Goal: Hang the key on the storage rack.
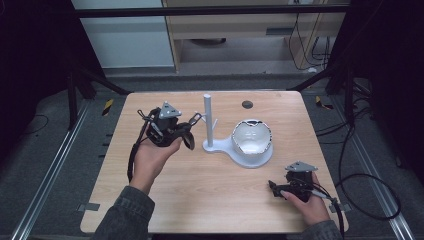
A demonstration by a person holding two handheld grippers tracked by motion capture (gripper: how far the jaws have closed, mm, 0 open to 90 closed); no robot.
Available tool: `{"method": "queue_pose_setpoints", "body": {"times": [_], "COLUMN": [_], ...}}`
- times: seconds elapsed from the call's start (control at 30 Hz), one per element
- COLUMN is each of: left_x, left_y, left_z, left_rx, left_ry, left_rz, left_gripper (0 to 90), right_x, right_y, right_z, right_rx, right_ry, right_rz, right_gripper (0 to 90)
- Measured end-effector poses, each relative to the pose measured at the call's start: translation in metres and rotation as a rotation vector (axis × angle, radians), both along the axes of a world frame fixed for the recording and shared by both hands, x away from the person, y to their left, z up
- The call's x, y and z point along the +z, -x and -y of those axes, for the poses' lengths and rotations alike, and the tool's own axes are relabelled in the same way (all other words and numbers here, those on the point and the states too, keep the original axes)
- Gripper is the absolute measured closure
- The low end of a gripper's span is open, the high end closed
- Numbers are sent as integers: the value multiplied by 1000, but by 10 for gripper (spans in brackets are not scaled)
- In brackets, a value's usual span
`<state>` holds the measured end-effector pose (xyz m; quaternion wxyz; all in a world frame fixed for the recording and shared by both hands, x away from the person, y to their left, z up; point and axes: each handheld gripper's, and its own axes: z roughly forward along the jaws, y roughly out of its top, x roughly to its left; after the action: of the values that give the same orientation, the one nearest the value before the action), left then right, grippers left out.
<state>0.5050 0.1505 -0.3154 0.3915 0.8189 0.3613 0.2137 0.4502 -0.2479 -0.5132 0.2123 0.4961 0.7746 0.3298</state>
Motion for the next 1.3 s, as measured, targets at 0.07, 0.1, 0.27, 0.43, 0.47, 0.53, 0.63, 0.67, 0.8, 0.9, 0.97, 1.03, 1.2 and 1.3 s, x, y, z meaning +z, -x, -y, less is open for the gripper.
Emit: {"method": "queue_pose_setpoints", "body": {"times": [0.07, 0.1, 0.27, 0.43, 0.47, 0.53, 0.63, 0.67, 0.8, 0.9, 0.97, 1.03, 1.2, 1.3], "left_x": [-1, -1, -4, -7, -7, -8, -10, -10, -13, -15, -16, -17, -22, -24], "left_y": [-1, -2, -4, -6, -7, -7, -8, -9, -10, -12, -13, -13, -15, -16], "left_z": [1, 1, 3, 6, 7, 8, 9, 9, 12, 13, 15, 16, 17, 18], "left_rx": [1, 1, 2, 3, 3, 4, 4, 3, 7, 5, 4, 8, 12, 14], "left_ry": [-1, 1, -2, -3, -3, -1, -4, -5, -2, -4, -5, -3, 3, 5], "left_rz": [-1, -2, -8, -11, -11, -10, -10, -11, -13, -16, -16, -17, -21, -21], "left_gripper": [811, 812, 811, 812, 811, 811, 811, 811, 811, 811, 811, 811, 810, 810], "right_x": [0, 0, 0, 0, 0, 0, 0, 0, 0, 0, 0, 0, 0, 0], "right_y": [0, 0, 0, 0, 0, 0, 0, 0, 0, 0, 0, 0, 0, 0], "right_z": [0, 0, 0, 0, 0, 0, 0, 0, 0, 0, 0, 0, 0, 0], "right_rx": [0, 1, 0, 0, 0, 0, 0, 2, 2, 0, 0, 2, 2, 2], "right_ry": [0, -1, 0, 0, 0, 0, 0, -1, -1, 0, 0, -1, 0, 0], "right_rz": [0, 0, 0, 0, 0, 0, 0, 0, 0, 0, 0, 0, 0, 0], "right_gripper": [5, 5, 4, 5, 4, 5, 4, 4, 5, 5, 5, 4, 5, 5]}}
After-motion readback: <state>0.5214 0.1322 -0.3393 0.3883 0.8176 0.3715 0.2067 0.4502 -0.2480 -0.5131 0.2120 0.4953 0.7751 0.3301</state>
